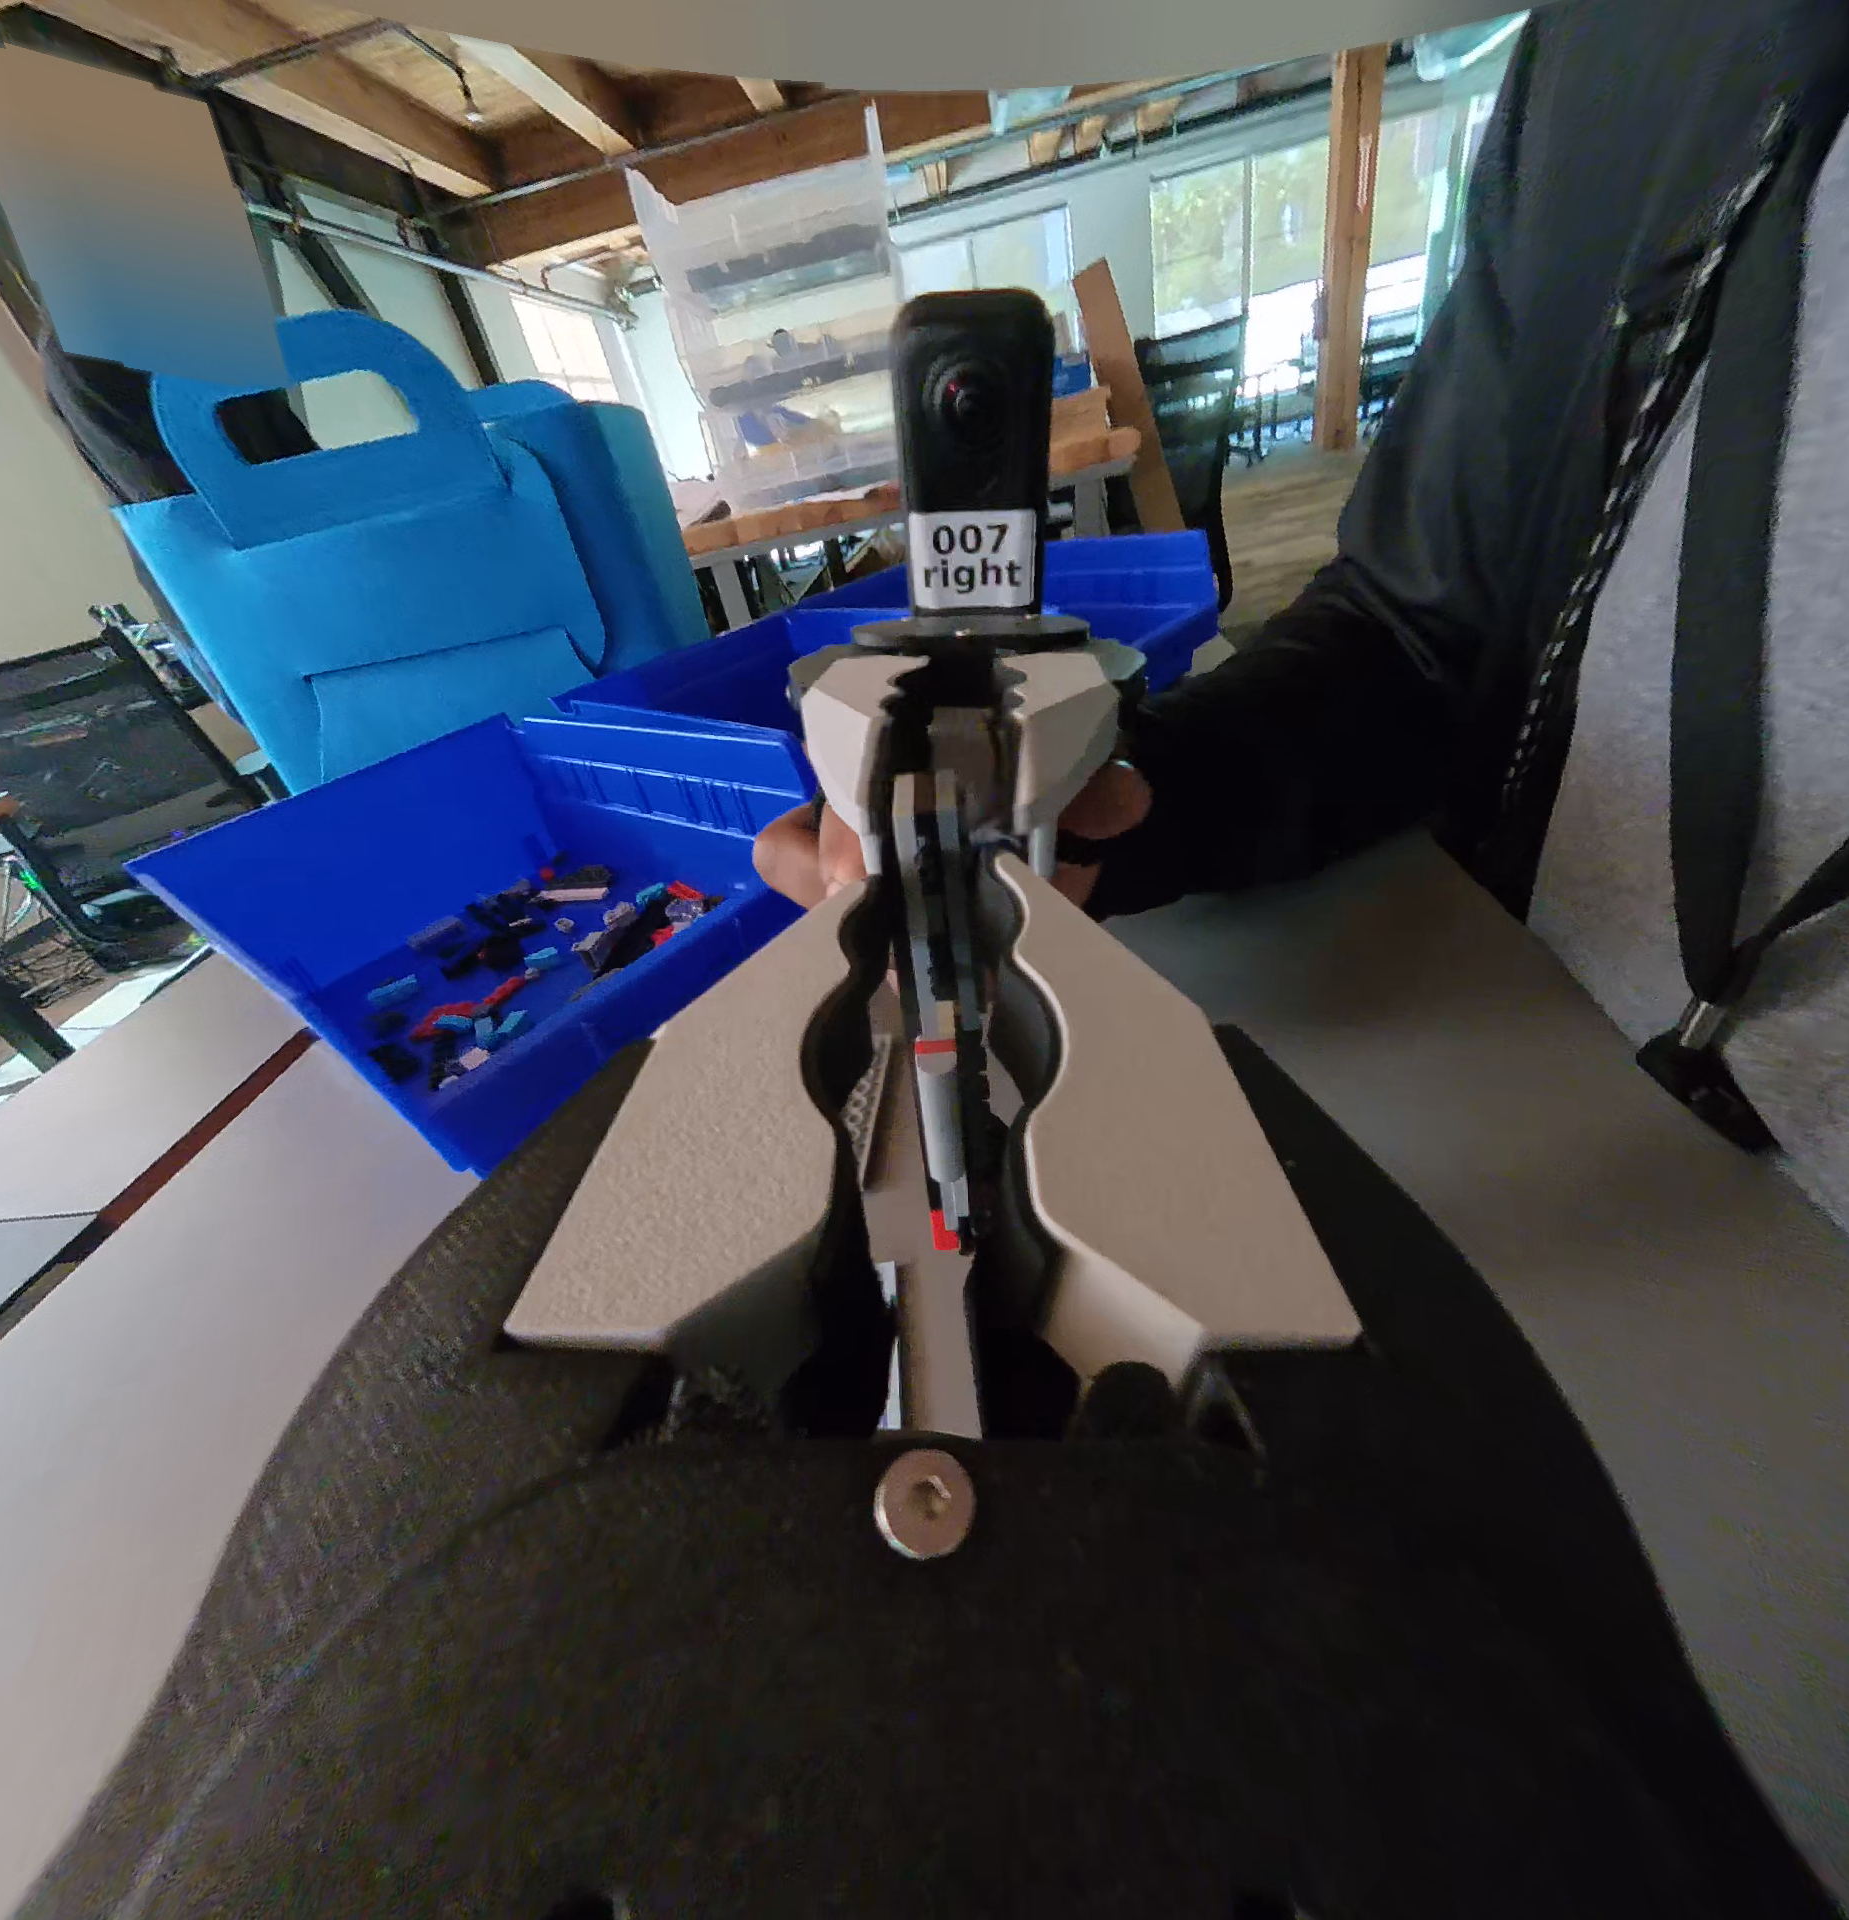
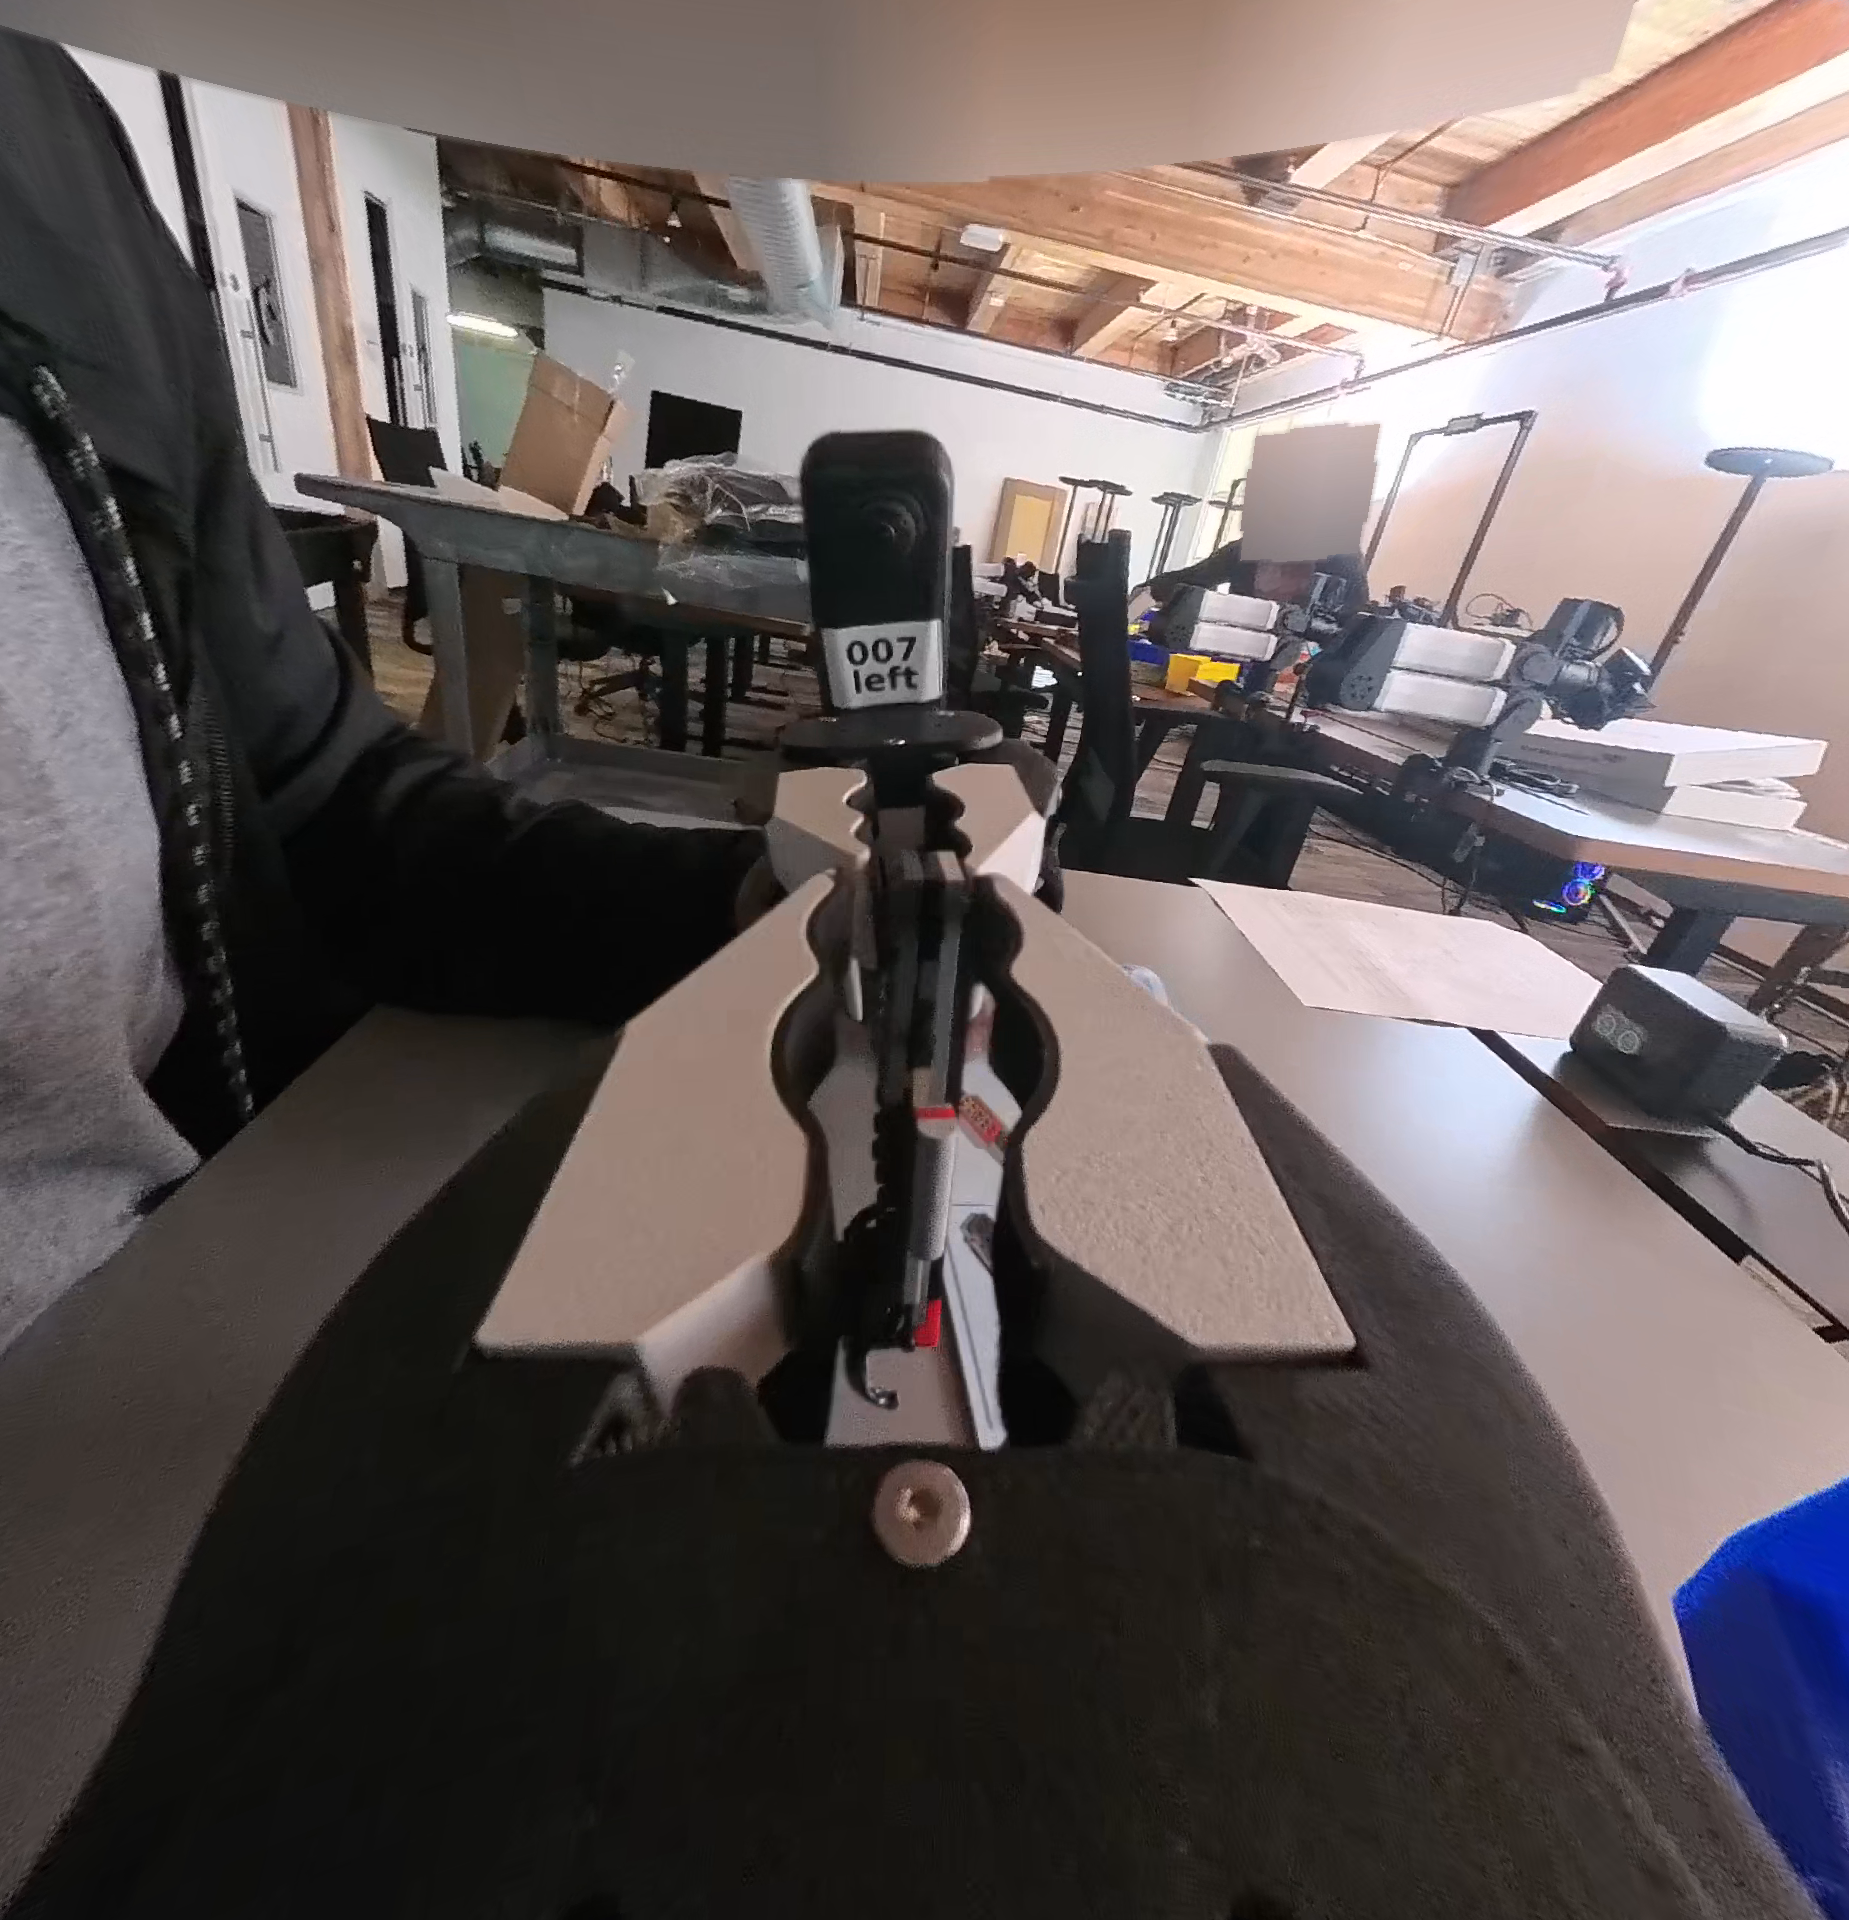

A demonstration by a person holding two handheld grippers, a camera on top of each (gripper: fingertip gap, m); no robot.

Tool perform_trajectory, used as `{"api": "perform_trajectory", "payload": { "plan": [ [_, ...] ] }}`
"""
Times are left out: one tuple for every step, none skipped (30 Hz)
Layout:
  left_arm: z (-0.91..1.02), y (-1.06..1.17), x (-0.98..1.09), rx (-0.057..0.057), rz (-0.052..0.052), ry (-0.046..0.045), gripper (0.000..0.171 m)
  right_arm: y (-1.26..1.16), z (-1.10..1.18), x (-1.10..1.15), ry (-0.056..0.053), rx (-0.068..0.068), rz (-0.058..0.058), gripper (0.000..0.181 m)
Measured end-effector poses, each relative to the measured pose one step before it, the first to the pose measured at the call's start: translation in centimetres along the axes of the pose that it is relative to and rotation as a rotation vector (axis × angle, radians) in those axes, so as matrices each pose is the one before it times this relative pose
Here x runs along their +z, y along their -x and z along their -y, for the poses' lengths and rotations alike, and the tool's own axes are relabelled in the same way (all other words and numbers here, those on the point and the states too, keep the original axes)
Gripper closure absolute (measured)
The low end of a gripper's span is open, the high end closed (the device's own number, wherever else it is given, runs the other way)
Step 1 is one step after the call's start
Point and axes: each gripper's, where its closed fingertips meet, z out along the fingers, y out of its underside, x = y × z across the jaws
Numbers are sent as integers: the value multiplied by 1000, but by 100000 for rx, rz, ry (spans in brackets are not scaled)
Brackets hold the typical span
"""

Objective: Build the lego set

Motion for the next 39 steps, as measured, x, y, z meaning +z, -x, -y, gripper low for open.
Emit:
{"api": "perform_trajectory", "payload": {
  "plan": [
    [121,137,-169,-697,413,-1350,156,29,75,-74,35,257,64,151],
    [173,127,-122,-942,383,-1628,156,-98,12,-89,372,313,-684,150],
    [529,45,-166,-855,-102,-3611,156,-177,-136,-78,1118,-21,-1233,148],
    [536,120,-193,-1207,113,-3203,156,-78,-137,-95,746,-115,-670,147],
    [388,117,-186,-618,271,-2101,156,9,-79,-86,165,434,-111,147],
    [350,39,-188,-217,-125,-1877,156,-27,-115,-38,563,575,-230,148],
    [349,-42,-185,-712,-505,-2241,156,-39,-110,1,807,-83,-550,148],
    [285,-2,-144,-1172,-454,-1941,156,-94,-81,48,754,-416,-952,150],
    [150,38,-81,-680,55,-1163,156,-12,2,49,316,-295,-395,152],
    [51,2,-25,-175,14,-515,156,65,57,53,-143,-60,103,153],
    [3,-55,32,-196,-304,-264,156,85,52,40,-252,103,198,154],
    [-21,-59,56,-166,-325,-199,156,72,-44,61,196,78,83,155],
    [-45,-34,84,-304,-222,-97,156,96,-107,84,507,-130,200,155],
    [-36,-71,81,-410,-473,-291,156,49,-87,76,366,-141,-77,156],
    [-14,-81,65,-501,-595,-421,156,14,-40,62,152,54,-166,158],
    [10,-95,58,-396,-584,-486,156,19,-32,39,93,145,-91,160],
    [17,-62,44,-222,-389,-576,156,15,-64,41,296,90,6,161],
    [61,-71,17,-275,-422,-754,156,44,-8,14,-57,-76,143,161],
    [51,-41,11,-518,-383,-709,156,43,49,-8,-372,-80,129,161],
    [48,-57,-2,-525,-471,-667,156,46,65,-27,-379,-295,102,161],
    [18,-69,11,-528,-565,-359,156,31,39,-17,-180,-647,22,162],
    [-6,-55,10,-884,-535,-227,156,4,8,-29,-77,-710,-225,162],
    [-25,-19,-4,-1416,-478,18,156,-28,-5,-32,-77,-670,-334,162],
    [-68,24,-24,-959,-105,356,155,-16,-23,-27,38,-622,-232,162],
    [-101,148,-52,-655,880,622,149,28,-13,-40,-35,-688,171,162],
    [-249,165,-71,-559,811,1736,144,63,60,-31,-210,-752,218,162],
    [-331,69,-36,-120,197,2112,141,43,77,-22,-185,-655,33,162],
    [-291,-24,0,-76,-276,1703,140,80,55,-16,-75,-633,153,162],
    [-209,-116,52,-96,-664,1190,140,86,31,-9,-74,-518,238,162],
    [-244,-117,94,25,-586,1469,140,84,42,-13,-239,-290,211,162],
    [-308,-119,124,146,-583,1827,141,68,1,-7,-23,-340,118,162],
    [-95,-151,72,-35,-800,460,143,70,-100,11,608,-548,192,162],
    [-29,-149,13,436,-812,142,148,-11,-75,-3,297,-300,-202,163],
    [-19,-115,15,566,-477,85,152,-24,-9,-37,-189,178,-28,163],
    [-9,-82,20,523,-381,77,153,62,15,-25,-272,267,469,163],
    [2,-46,-5,734,-153,31,153,37,24,-21,-157,38,256,163],
    [9,-29,-27,926,-48,-59,153,19,19,5,-30,-35,14,163],
    [20,-16,-29,1030,147,-44,154,6,19,10,-80,203,23,163],
    [-8,-41,-36,1206,113,43,156,12,5,-11,-91,355,180,164]
  ]
}}
